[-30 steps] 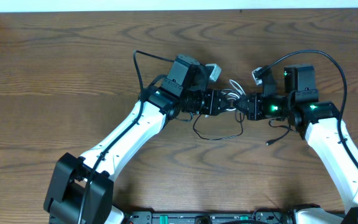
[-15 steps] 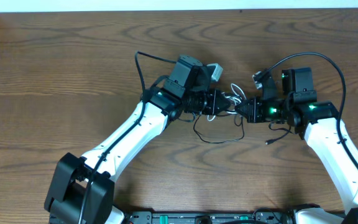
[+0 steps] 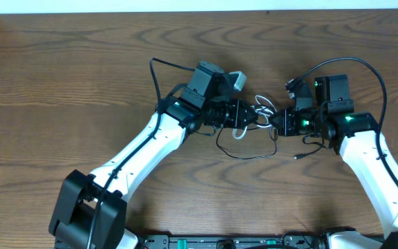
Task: Untangle cables
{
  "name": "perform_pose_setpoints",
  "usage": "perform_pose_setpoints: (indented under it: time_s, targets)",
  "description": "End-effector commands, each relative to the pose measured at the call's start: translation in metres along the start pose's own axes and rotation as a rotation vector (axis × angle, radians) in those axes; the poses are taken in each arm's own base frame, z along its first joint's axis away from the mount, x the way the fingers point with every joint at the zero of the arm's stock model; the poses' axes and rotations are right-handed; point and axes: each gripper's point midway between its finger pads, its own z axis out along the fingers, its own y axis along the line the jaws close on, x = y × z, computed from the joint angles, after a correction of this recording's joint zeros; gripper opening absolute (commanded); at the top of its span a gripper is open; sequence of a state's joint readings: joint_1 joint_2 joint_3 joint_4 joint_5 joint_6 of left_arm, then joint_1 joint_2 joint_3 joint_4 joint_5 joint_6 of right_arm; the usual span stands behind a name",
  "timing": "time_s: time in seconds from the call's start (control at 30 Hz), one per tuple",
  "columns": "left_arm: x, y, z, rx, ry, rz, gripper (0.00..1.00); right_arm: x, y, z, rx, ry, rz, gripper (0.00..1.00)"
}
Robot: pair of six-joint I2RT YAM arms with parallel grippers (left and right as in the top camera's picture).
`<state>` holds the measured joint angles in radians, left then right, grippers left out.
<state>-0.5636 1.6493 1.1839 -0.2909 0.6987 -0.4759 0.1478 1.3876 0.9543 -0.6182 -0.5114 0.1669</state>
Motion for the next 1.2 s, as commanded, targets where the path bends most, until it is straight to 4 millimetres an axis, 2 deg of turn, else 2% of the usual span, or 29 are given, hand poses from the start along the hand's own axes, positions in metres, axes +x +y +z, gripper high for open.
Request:
perform_pose_setpoints:
  time_s: [0.0,0.1,0.27,0.47,0.63,0.87,1.03,1.1,1.17]
  targets:
    - [-0.003,0.001,-0.004,-0.006,-0.016,0.01,0.41,0.003,0.002,0.001,-0.019,0.012,-0.046,0.01]
    - [-0.009,0.003,-0.006,-0.005,-0.033,0.041,0.42,0.003,0.003,0.001,-0.026,0.012,-0.069,0.01]
    - [-0.024,0.009,-0.012,-0.017,-0.088,0.1,0.43,0.006,0.019,0.0,-0.119,0.022,-0.162,0.01]
    - [-0.039,0.017,-0.02,-0.035,-0.143,0.101,0.51,0.011,0.021,0.001,-0.126,0.037,-0.223,0.01]
    - [-0.027,0.016,-0.015,-0.041,-0.098,0.096,0.52,0.008,0.023,0.001,-0.132,0.023,-0.235,0.01]
    - [-0.002,-0.002,0.001,-0.025,-0.024,0.155,0.51,0.006,0.026,0.002,-0.137,0.014,-0.249,0.01]
    - [0.015,-0.004,0.006,-0.034,0.033,0.16,0.5,0.005,0.026,0.002,-0.137,0.011,-0.251,0.01]
    - [0.018,-0.004,0.008,-0.036,0.045,0.164,0.46,0.005,0.026,0.002,-0.138,0.011,-0.251,0.01]
    - [0.019,-0.004,0.008,-0.041,0.045,0.178,0.36,0.006,0.028,0.002,-0.145,0.014,-0.249,0.01]
